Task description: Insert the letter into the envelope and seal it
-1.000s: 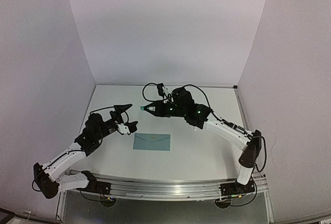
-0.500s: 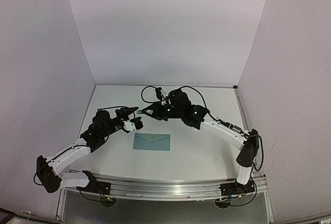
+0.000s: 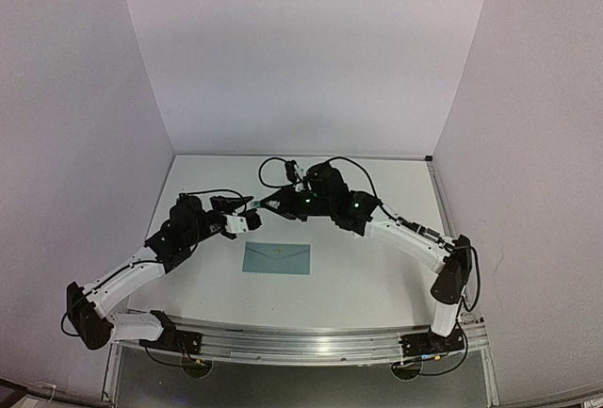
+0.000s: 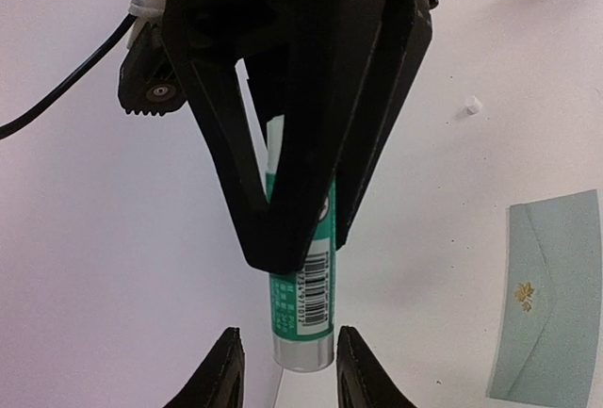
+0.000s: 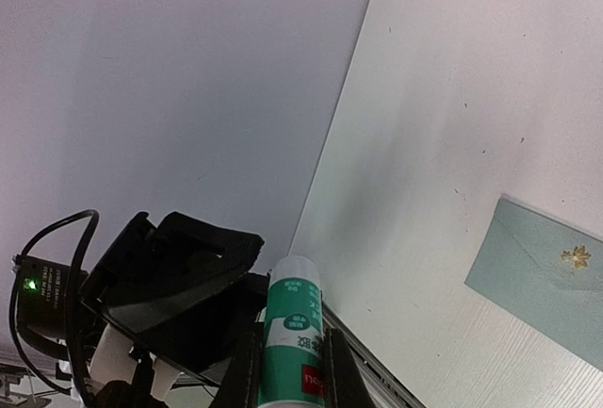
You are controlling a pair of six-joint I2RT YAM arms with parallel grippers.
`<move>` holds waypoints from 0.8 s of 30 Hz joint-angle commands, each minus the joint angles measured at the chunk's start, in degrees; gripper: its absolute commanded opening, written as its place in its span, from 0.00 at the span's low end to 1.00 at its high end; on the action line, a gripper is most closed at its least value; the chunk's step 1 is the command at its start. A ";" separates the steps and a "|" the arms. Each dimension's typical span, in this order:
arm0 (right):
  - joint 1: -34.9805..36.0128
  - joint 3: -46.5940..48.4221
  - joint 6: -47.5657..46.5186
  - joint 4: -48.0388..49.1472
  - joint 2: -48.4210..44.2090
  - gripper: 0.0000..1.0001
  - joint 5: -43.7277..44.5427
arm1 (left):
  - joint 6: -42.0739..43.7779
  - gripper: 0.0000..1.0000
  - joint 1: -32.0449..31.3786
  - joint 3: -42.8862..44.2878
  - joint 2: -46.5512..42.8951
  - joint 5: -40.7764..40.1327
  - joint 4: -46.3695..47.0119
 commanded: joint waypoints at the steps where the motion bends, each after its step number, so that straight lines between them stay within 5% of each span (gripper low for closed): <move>1: 0.46 0.60 -0.03 -0.21 -2.06 0.00 1.04 | -0.07 0.32 -0.07 3.14 0.55 0.85 -1.71; 13: 0.49 1.76 -0.30 -0.18 -1.00 0.00 0.30 | -0.45 0.19 -0.07 3.98 0.31 1.16 -4.10; 24: 0.62 3.81 -0.26 -0.27 0.36 0.00 -1.53 | 0.50 0.21 -0.07 4.26 1.30 0.95 -3.79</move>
